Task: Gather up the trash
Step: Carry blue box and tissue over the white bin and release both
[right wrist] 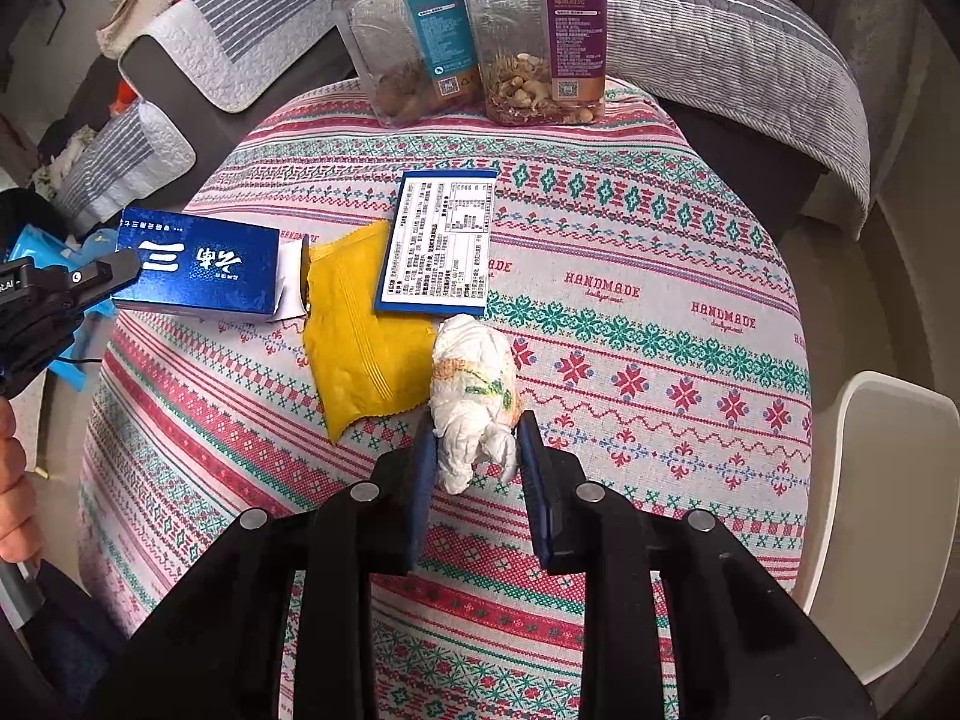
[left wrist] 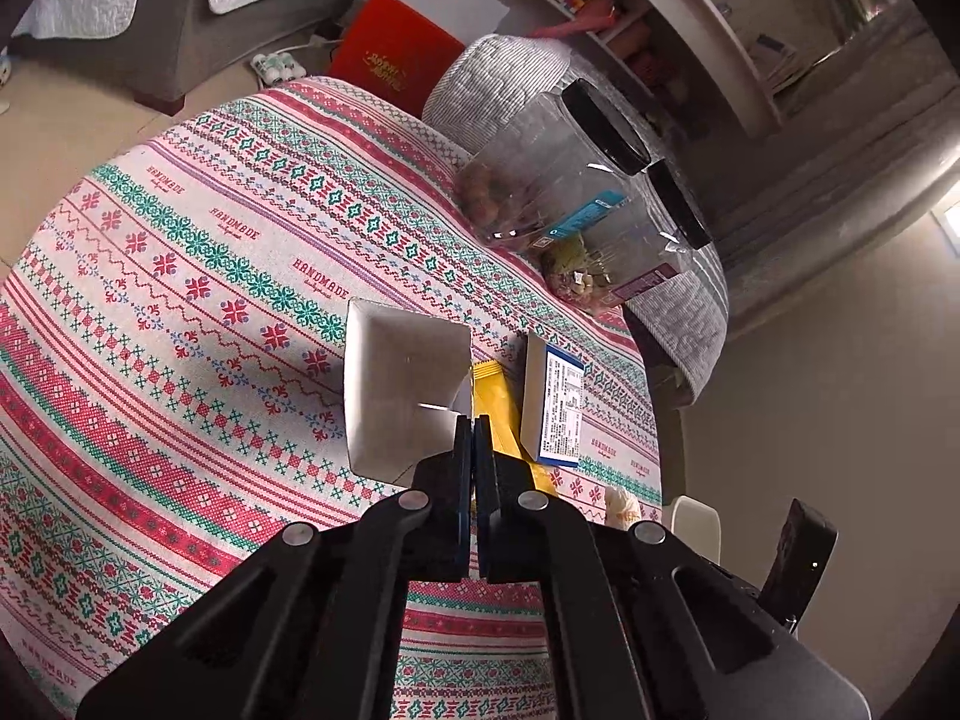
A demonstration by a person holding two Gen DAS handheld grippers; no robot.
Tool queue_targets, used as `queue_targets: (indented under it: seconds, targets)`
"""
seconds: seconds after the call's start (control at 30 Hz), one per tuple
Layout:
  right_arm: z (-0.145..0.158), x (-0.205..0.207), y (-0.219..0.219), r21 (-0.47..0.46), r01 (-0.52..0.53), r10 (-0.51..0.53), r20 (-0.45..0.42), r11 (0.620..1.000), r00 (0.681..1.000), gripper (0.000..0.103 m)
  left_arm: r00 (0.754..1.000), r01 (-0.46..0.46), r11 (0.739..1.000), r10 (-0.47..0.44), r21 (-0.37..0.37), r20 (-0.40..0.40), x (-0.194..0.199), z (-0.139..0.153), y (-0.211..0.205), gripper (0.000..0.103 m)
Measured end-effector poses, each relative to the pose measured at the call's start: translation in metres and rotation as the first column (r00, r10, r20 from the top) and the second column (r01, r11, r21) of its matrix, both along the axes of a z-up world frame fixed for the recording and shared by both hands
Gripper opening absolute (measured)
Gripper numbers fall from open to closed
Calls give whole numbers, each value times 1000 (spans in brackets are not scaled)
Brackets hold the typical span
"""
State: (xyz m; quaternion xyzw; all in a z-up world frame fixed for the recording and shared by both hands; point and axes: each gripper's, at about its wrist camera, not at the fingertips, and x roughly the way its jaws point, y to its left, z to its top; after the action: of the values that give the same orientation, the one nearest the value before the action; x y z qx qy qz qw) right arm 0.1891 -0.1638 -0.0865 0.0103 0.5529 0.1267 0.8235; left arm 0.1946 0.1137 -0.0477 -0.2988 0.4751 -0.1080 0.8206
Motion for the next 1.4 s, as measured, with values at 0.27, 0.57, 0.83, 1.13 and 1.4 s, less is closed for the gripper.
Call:
queue_targets:
  seconds: [0.27,0.57,0.83,1.13,1.4]
  targets:
    - [19,-11,-10,15,13,-13,28,1000,1000,26,998,0,1000,2,-30,66,-14,23,1,1]
    - [43,-31,-35,42,34,-37,68,999,997,26,985,39,997,-28,-62,170,-36,55,-15,1]
    - [65,-49,-76,72,92,-99,105,993,989,26,975,91,994,-75,-66,210,-49,65,-43,1]
    - [85,-72,-121,114,155,-170,142,981,975,26,950,218,975,-203,-38,239,-61,73,-116,1]
    - [98,-87,-181,163,266,-291,156,950,944,26,918,337,941,-319,-39,233,-68,68,-191,1]
